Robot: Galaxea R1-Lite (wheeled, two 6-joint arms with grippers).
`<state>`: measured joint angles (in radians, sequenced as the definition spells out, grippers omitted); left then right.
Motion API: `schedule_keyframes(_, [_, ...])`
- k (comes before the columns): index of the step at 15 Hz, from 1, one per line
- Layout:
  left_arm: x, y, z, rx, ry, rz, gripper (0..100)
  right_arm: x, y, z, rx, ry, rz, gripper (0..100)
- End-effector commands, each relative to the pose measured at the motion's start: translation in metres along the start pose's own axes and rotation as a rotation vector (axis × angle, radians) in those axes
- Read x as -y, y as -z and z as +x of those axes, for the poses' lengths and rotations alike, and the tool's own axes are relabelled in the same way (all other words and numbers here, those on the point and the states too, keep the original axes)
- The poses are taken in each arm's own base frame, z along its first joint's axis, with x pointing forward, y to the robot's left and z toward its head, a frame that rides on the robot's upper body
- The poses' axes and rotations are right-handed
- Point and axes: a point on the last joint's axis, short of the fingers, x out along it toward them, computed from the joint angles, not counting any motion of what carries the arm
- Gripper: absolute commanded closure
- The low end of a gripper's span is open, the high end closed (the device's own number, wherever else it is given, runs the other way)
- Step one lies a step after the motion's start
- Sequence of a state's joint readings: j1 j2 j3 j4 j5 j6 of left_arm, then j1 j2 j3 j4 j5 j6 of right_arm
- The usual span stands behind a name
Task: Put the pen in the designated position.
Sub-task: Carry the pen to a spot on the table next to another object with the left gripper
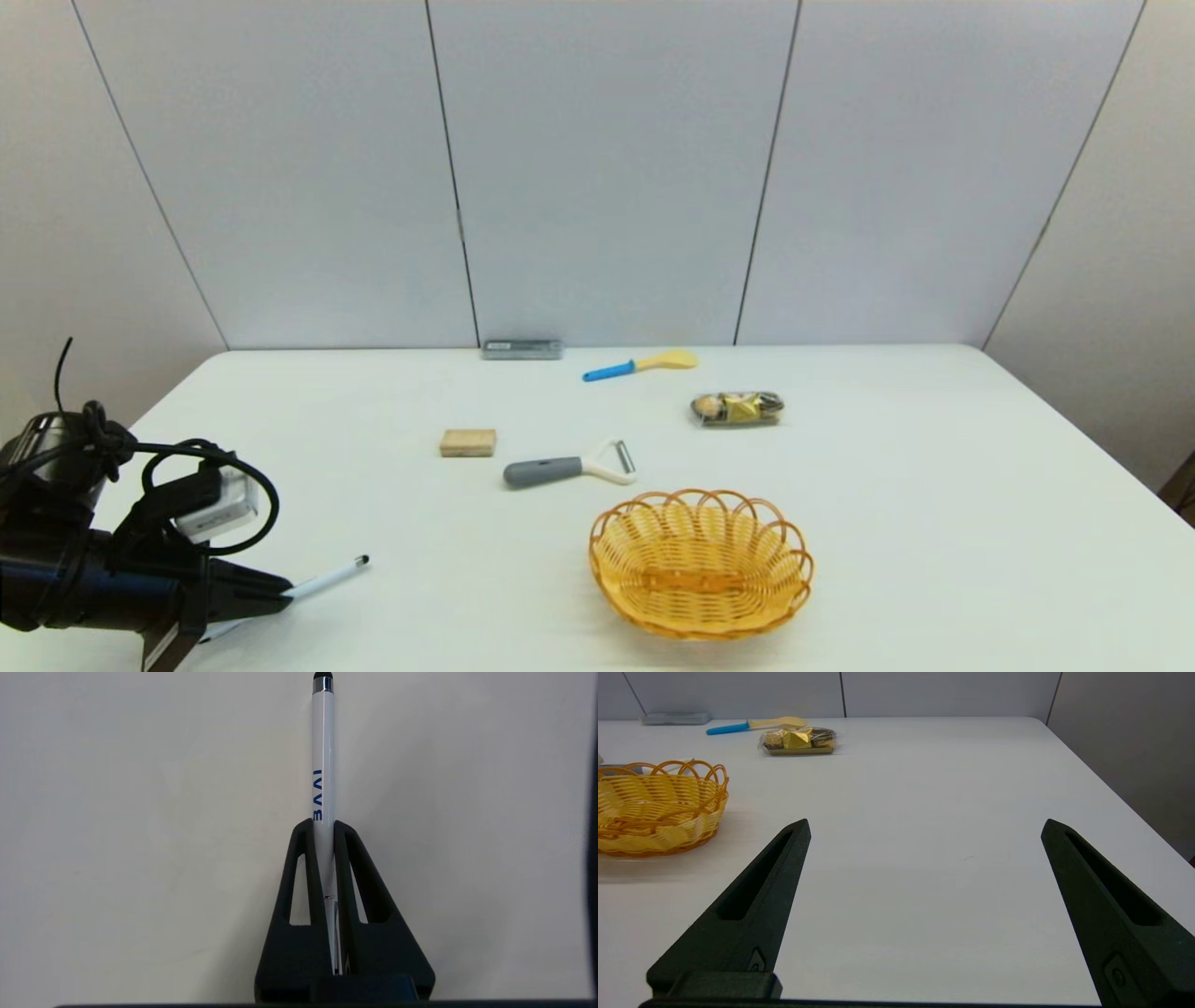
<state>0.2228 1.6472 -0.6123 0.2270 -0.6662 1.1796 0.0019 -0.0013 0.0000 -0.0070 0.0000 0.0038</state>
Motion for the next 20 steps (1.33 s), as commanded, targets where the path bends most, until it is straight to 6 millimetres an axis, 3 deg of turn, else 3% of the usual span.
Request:
schedule_keyframes(1, [-0.008, -0.012, -0.009, 0.047, -0.042, 0.047, 100, 0.0, 0.0, 0.0, -0.002, 0.0, 0.001, 0])
schedule_keyframes(6, [-0.018, -0.042, -0.013, 0.138, -0.045, 0.078, 100, 0.0, 0.0, 0.0, -0.002, -0.001, -0.001, 0])
schedule_keyframes(11, [-0.024, -0.082, 0.004, 0.187, 0.024, 0.15, 100, 0.0, 0.0, 0.0, -0.002, -0.001, 0.001, 0])
schedule_keyframes(20, [-0.022, -0.114, 0.025, 0.237, 0.118, 0.237, 100, 0.0, 0.0, 0.0, -0.002, -0.001, 0.001, 0])
